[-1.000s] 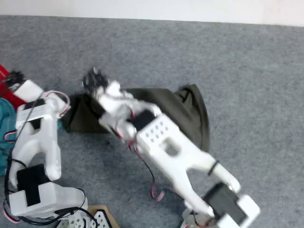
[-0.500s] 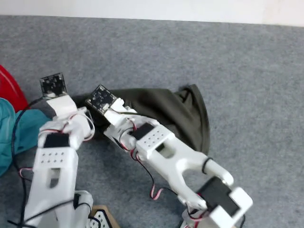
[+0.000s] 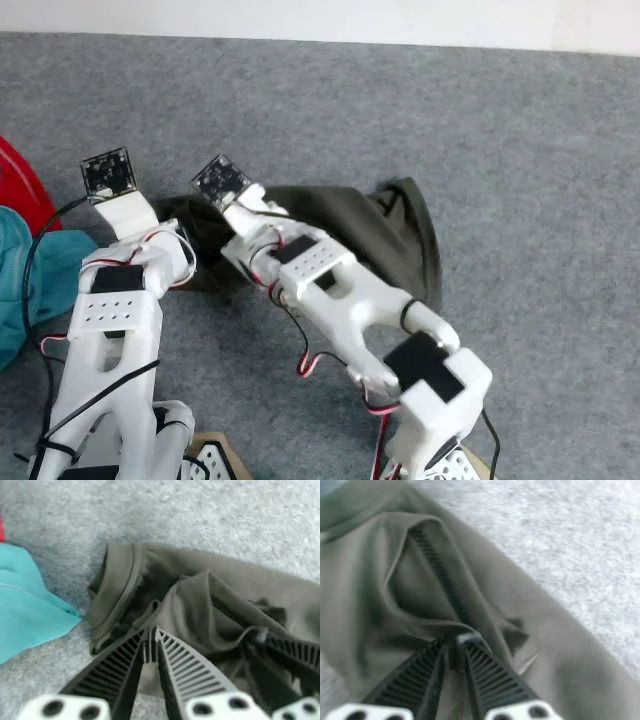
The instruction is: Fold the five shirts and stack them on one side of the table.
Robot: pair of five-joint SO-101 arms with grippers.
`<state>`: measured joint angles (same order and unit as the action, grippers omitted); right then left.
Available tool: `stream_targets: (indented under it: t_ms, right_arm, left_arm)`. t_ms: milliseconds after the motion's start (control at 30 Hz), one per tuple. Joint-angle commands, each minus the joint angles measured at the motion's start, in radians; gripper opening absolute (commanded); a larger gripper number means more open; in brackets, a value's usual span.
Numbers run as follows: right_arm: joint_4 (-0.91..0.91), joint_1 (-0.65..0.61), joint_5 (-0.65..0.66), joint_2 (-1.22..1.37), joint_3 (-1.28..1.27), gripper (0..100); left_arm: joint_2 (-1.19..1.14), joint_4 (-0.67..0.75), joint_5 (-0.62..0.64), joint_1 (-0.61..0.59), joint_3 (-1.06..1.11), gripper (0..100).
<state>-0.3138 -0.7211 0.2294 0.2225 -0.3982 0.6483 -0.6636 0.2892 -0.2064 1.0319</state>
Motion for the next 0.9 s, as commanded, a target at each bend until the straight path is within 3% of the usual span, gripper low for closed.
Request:
stream_targets:
  t_ms: [0, 433, 600, 733, 867]
  right_arm:
    - [0.019, 0.048, -0.005, 0.031, 0.093, 0.7]
    - [0.013, 0.081, -0.005, 0.024, 0.114, 0.7]
    - [-0.137, 0.111, -0.011, -0.259, -0.021, 0.7]
    - [-0.101, 0.162, -0.014, -0.565, -0.302, 0.7]
    - [-0.054, 0.251, -0.167, -0.727, -0.516, 0.7]
  left_arm:
    - [0.067, 0.008, 0.012, -0.012, -0.021, 5]
    - [0.193, 0.012, 0.015, -0.012, 0.056, 5]
    - [0.191, 0.014, 0.018, -0.005, 0.058, 5]
    - [0.188, 0.127, 0.140, 0.039, 0.111, 5]
    - [0.185, 0.203, 0.158, 0.102, 0.142, 5]
